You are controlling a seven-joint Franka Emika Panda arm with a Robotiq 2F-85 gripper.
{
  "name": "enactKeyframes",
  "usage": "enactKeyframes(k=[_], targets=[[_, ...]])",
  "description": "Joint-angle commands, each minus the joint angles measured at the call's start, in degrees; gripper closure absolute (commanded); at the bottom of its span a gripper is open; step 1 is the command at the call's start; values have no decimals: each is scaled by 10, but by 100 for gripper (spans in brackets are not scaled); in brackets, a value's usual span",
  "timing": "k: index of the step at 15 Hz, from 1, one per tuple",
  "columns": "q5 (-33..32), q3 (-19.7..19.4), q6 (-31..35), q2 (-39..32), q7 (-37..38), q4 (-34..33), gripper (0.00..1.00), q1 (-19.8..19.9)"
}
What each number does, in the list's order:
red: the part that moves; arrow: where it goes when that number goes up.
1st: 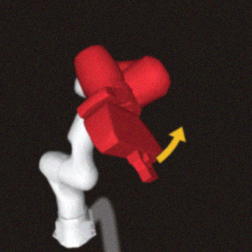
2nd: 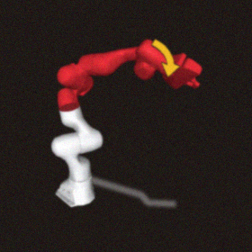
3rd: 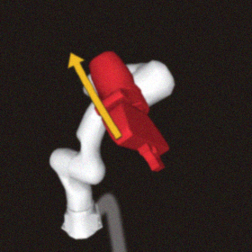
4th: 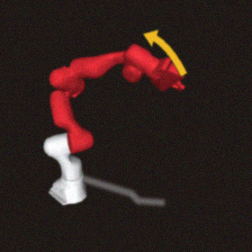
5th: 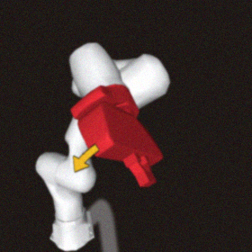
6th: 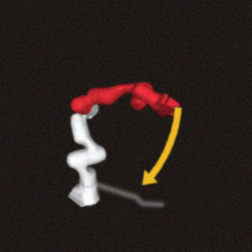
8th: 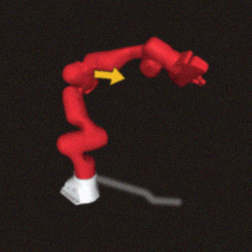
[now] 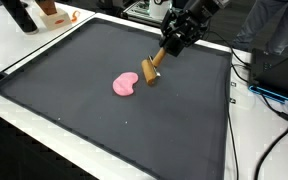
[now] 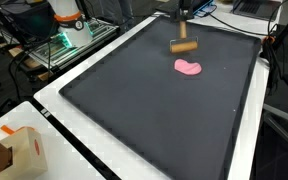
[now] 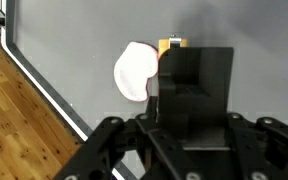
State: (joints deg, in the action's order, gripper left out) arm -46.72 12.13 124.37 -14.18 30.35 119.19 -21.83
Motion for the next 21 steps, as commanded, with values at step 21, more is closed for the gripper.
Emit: enactKeyframes(k=[21], targets=[[270, -40, -28, 2, -209, -92, 76, 102]])
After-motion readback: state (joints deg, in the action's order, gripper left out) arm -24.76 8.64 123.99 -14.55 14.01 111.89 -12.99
